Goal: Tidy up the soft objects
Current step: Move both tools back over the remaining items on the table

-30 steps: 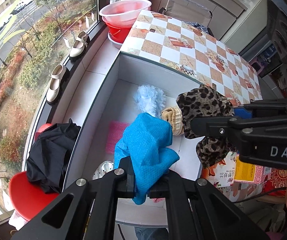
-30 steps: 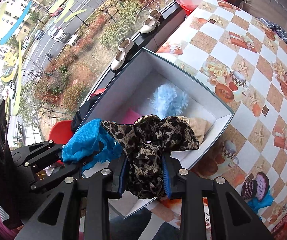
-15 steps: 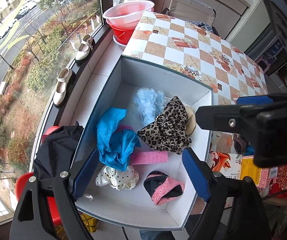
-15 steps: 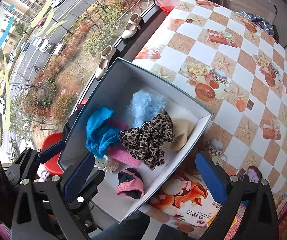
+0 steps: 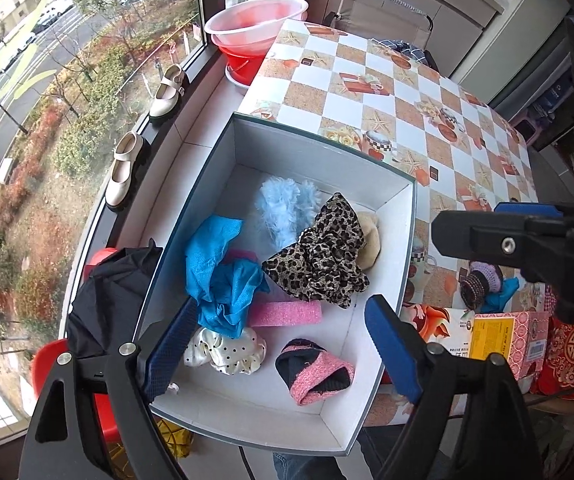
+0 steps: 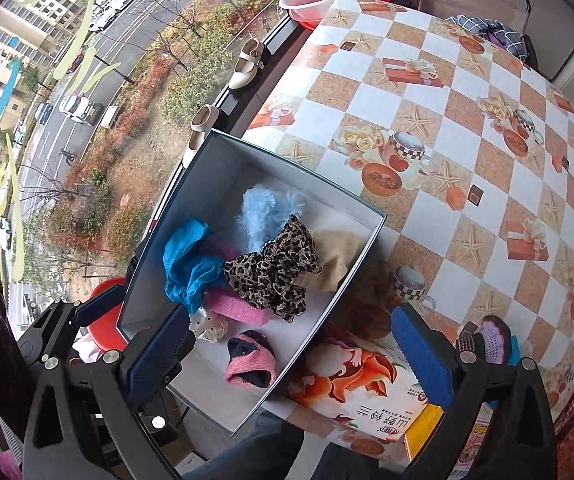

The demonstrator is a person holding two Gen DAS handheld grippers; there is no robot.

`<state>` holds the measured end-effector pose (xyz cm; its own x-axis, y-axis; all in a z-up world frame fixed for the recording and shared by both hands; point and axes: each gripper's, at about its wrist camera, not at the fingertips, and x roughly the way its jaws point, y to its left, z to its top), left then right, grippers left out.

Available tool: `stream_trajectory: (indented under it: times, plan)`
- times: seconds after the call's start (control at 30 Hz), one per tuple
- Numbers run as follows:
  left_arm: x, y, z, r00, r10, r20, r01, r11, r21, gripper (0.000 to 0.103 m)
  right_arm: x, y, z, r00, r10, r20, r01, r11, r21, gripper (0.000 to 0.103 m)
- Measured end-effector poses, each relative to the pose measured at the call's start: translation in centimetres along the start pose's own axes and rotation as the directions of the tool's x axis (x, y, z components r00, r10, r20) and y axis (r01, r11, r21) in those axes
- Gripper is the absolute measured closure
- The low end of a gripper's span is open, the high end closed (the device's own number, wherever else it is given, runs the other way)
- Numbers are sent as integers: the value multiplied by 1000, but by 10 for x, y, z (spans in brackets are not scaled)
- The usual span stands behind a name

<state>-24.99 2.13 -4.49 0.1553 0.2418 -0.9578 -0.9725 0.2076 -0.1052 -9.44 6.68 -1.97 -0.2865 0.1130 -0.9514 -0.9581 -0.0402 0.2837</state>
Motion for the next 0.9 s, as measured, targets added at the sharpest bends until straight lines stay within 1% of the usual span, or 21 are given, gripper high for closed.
stream_trajectory:
  times: [0.2,0.37,0.47,0.57,0.7,0.8,0.9]
  plan:
    - [-3,-21,6,1000,-7,-8,7,999,51,15,-14,-20,-8,1000,12,11,-13,999,51,1]
    - [-4,-52,14,999,-28,-16,30,990,137,15,-31,-50,-20,1000,17,27,-20,994,112,1]
    - [-3,-79,18,999,-43,-28,48,977,206,15,-43,-77,-30,999,15,33,-21,985,169,1]
    - [2,-112,21,997,-57,-57,71,953,293,15,-56,-110,-42,999,5,43,-15,972,234,1]
    - [16,-158,24,992,-69,-104,106,908,405,15,-69,-166,-63,998,-41,46,23,943,331,1]
    - [35,-192,29,986,-71,-148,132,878,460,15,-67,-210,-83,998,-66,21,51,906,420,1]
    - [58,-222,36,978,-59,-198,153,850,504,15,-53,-249,-103,997,-66,-29,71,871,486,1]
